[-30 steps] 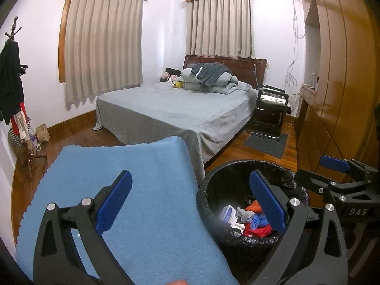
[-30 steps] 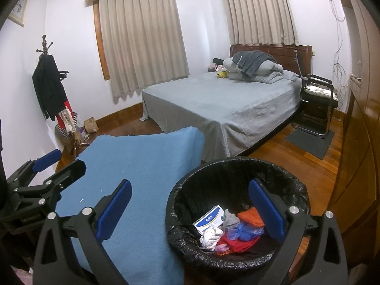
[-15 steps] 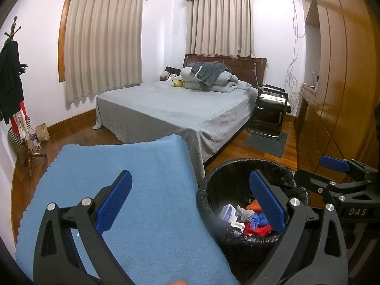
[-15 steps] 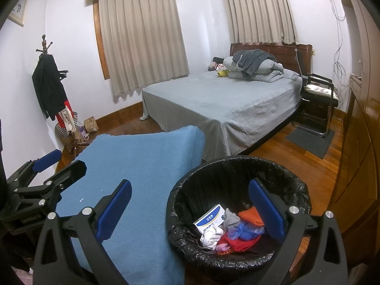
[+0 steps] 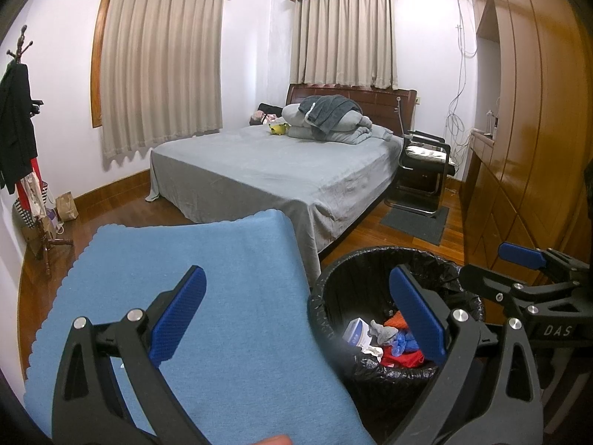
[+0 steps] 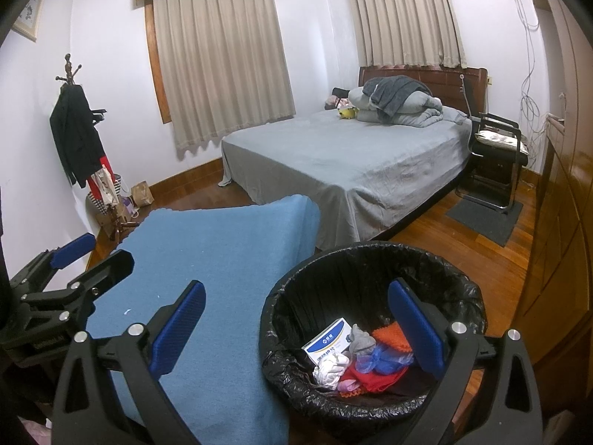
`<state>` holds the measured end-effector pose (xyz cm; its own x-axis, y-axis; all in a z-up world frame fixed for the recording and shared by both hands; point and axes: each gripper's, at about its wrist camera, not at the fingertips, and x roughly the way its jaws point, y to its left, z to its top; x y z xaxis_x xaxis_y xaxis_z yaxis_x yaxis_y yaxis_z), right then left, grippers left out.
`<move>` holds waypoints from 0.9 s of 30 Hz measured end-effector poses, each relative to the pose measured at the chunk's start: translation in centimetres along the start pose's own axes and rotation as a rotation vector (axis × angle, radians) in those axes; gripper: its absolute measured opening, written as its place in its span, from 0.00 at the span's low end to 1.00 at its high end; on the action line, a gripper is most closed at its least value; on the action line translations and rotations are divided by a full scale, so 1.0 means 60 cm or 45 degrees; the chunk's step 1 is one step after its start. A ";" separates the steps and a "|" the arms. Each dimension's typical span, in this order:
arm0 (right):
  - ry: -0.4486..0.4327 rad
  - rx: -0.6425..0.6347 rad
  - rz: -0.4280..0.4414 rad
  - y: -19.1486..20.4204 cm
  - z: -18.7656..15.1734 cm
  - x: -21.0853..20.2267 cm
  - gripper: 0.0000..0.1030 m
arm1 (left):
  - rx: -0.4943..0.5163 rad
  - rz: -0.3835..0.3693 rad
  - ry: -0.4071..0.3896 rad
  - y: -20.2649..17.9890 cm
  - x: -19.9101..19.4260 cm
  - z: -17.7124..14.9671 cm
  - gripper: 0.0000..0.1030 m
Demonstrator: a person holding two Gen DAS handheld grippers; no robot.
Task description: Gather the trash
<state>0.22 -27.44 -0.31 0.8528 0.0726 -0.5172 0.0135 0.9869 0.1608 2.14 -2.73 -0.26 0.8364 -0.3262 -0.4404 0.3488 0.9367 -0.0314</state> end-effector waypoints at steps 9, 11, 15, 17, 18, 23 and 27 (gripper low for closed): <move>0.002 0.000 0.001 0.001 0.000 0.001 0.94 | 0.000 -0.001 0.001 0.000 0.000 0.001 0.94; 0.001 0.000 0.000 0.001 0.000 0.000 0.94 | 0.001 0.000 0.001 0.000 0.000 0.001 0.94; 0.001 -0.001 0.001 0.000 0.001 0.000 0.94 | 0.001 -0.001 0.001 0.000 0.000 0.002 0.94; 0.003 -0.001 0.000 0.001 0.001 0.000 0.94 | 0.001 0.000 0.003 0.000 0.000 0.002 0.94; 0.004 0.000 0.001 0.001 0.001 0.000 0.94 | 0.000 0.000 0.005 -0.001 -0.001 0.002 0.94; 0.006 0.001 0.001 0.003 -0.002 -0.001 0.94 | -0.001 0.003 0.007 0.000 -0.002 -0.001 0.94; 0.009 0.003 0.003 0.005 -0.004 -0.003 0.94 | 0.000 0.001 0.009 0.000 -0.002 -0.001 0.94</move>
<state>-0.05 -27.14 -0.39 0.8491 0.0757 -0.5228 0.0128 0.9864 0.1636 2.03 -2.66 -0.25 0.8337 -0.3244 -0.4468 0.3480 0.9370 -0.0309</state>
